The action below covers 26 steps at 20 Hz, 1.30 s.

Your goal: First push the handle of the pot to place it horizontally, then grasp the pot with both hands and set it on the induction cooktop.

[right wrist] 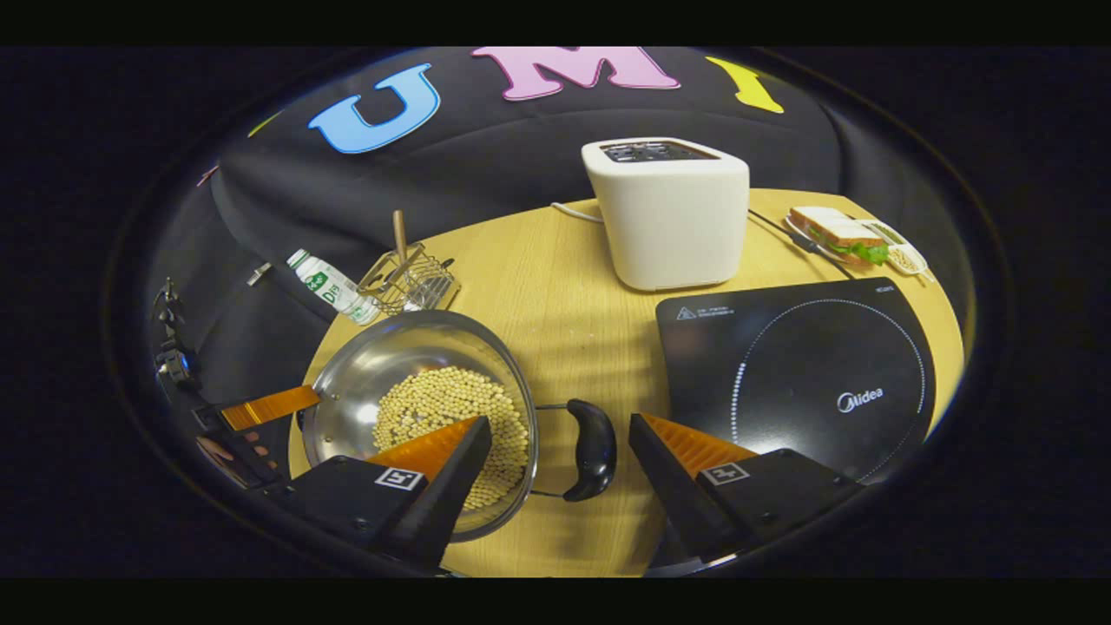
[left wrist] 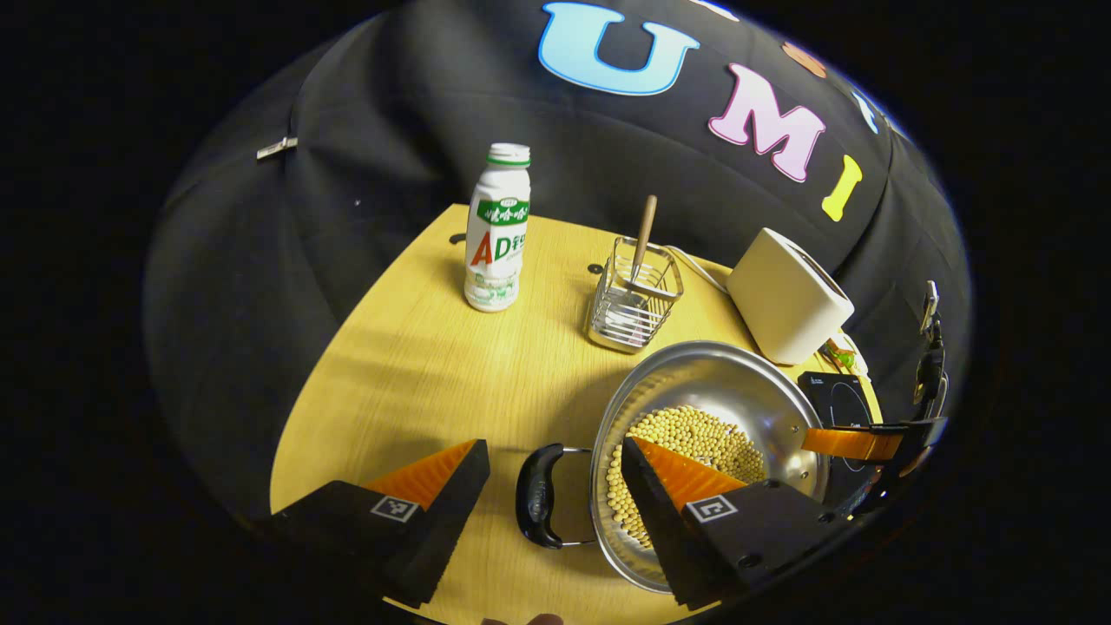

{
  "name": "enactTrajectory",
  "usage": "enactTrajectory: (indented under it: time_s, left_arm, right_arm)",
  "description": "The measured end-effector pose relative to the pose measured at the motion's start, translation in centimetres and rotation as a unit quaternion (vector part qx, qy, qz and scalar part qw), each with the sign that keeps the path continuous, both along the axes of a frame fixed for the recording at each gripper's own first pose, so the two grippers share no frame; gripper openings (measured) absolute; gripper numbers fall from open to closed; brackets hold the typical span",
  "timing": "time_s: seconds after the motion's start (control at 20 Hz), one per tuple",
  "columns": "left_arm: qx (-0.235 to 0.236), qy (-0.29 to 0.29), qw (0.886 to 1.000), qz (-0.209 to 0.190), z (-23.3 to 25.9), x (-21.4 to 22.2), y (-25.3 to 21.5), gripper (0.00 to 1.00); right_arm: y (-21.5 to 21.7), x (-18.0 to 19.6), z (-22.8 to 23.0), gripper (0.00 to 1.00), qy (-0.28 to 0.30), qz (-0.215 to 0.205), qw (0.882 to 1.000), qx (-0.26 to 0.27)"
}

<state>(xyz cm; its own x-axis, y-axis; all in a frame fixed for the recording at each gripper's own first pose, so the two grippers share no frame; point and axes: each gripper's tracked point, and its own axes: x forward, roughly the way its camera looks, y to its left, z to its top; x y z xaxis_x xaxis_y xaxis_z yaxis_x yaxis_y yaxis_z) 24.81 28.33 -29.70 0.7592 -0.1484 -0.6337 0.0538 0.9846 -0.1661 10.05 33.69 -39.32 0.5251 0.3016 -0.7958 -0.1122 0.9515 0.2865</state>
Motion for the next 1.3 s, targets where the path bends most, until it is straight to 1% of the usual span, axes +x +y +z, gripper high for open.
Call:
enactTrajectory:
  time_s: [0.15,0.2,0.3,0.35,0.4,0.45,0.5,0.6,0.65,0.7,0.75,0.8,0.85,0.9,0.95,1.1,1.15,1.2,1.25,1.3]
  left_arm:
    - [-0.011,0.016,1.000,-0.005,-1.6,0.4,-0.6,0.96]
    - [-0.008,0.019,1.000,-0.006,-1.9,0.7,-0.6,0.96]
    - [-0.005,0.026,1.000,-0.005,-2.7,0.7,-0.6,0.96]
    - [-0.011,0.027,1.000,-0.006,-2.9,0.7,-0.8,0.96]
    - [-0.016,0.027,0.999,-0.006,-3.2,0.8,-1.1,0.95]
    - [-0.018,0.026,0.999,-0.005,-3.5,0.8,-1.2,0.94]
    - [-0.018,0.026,1.000,-0.003,-3.7,0.8,-1.2,0.94]
    - [-0.021,0.029,0.999,-0.001,-4.4,0.8,-1.4,0.88]
    - [-0.028,0.029,0.999,-0.002,-4.7,0.7,-1.6,0.84]
    - [-0.024,0.027,0.999,0.006,-4.9,0.7,-1.4,0.82]
    - [-0.021,0.023,0.999,0.010,-5.0,0.7,-1.0,0.75]
    - [-0.020,0.022,1.000,0.011,-5.0,0.7,-0.7,0.71]
    - [-0.016,0.022,1.000,0.014,-5.1,0.5,-0.4,0.67]
    - [-0.020,0.024,0.999,0.012,-5.0,0.3,-0.3,0.72]
    - [-0.021,0.028,0.999,0.012,-5.3,0.2,-0.3,0.67]
    - [-0.013,0.031,0.999,0.007,-5.5,-0.3,-0.2,0.68]
    - [-0.017,0.030,0.999,0.009,-5.5,-0.3,-0.2,0.64]
    - [-0.018,0.028,0.999,0.012,-5.4,-0.4,-0.2,0.64]
    - [-0.017,0.028,0.999,0.015,-5.5,-0.6,-0.2,0.61]
    - [-0.015,0.027,0.999,0.017,-5.4,-0.8,-0.1,0.62]
  right_arm:
    - [0.7,-0.1,-1.0,1.00,0.009,0.010,1.000,-0.002]
    - [0.9,-0.2,-1.3,0.94,0.012,0.011,1.000,-0.002]
    - [1.4,-0.4,-1.9,0.94,0.015,0.013,1.000,-0.004]
    - [1.5,-0.3,-2.0,1.00,0.014,0.011,1.000,-0.009]
    - [1.4,-0.1,-2.3,0.94,0.010,0.009,1.000,-0.016]
    - [1.5,-0.1,-2.6,0.98,0.007,0.008,1.000,-0.019]
    - [1.5,0.0,-2.6,0.96,0.006,0.007,1.000,-0.023]
    - [1.1,0.2,-3.0,0.95,0.001,0.003,0.999,-0.035]
    - [1.1,0.2,-3.2,0.88,0.001,0.003,0.999,-0.038]
    - [1.2,0.1,-3.2,0.85,0.000,0.005,0.999,-0.039]
    - [1.2,0.1,-3.1,0.80,-0.004,0.008,0.999,-0.041]
    - [0.8,0.2,-3.3,0.80,-0.011,0.009,0.998,-0.055]
    - [0.7,0.3,-3.3,0.72,-0.010,0.009,0.999,-0.053]
    - [1.0,0.0,-3.4,0.69,-0.009,0.011,0.999,-0.051]
    - [1.0,0.0,-3.5,0.67,-0.012,0.014,0.998,-0.055]
    - [1.1,0.3,-3.5,0.65,-0.013,0.018,0.998,-0.056]
    - [1.0,0.0,-3.2,0.63,-0.008,0.020,0.998,-0.054]
    - [1.3,0.0,-3.5,0.58,-0.010,0.024,0.998,-0.055]
    - [1.3,0.1,-3.5,0.63,-0.012,0.024,0.998,-0.055]
    - [1.3,-0.2,-3.6,0.61,-0.009,0.028,0.998,-0.053]
